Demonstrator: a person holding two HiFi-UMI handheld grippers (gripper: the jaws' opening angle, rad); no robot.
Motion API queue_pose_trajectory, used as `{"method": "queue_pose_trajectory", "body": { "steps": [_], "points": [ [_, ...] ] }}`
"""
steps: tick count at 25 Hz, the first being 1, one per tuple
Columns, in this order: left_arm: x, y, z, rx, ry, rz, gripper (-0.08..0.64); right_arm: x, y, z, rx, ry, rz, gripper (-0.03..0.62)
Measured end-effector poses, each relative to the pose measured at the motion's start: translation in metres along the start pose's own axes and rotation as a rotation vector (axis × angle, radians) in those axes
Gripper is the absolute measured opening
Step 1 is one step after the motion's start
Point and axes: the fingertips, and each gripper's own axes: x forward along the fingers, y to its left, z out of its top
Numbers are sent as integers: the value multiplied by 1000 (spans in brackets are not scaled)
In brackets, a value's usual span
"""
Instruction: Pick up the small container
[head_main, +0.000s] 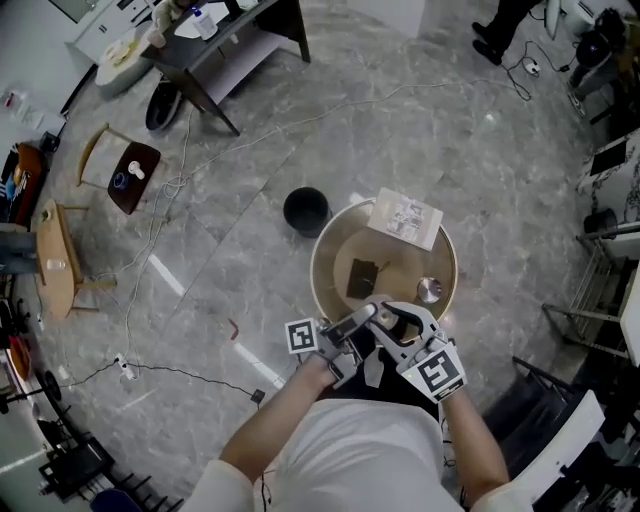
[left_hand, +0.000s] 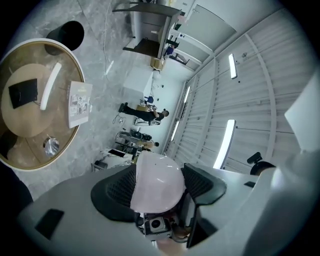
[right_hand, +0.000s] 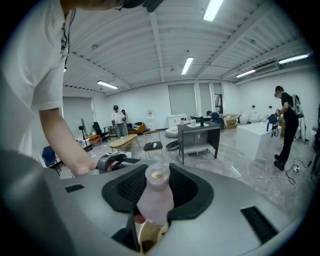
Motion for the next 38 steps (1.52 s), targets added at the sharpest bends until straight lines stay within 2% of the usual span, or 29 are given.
{"method": "queue_pose_trajectory", "body": {
  "steps": [9,15,33,38],
  "points": [
    [0,-42,-64,-7,66,1,310,-59,36,34,-19,-41,-81,152],
    [1,-51,-105,-20,78,-5,310,-97,55,38,-22,-42,-94,152],
    [-6,-56,-243,31,-8,-60,308,-222,121,22,-101,-87,-15,152],
    [-12,-54,-271,42,-11,-58,310,-246,137,17,-115,-103,1,152]
  ]
}}
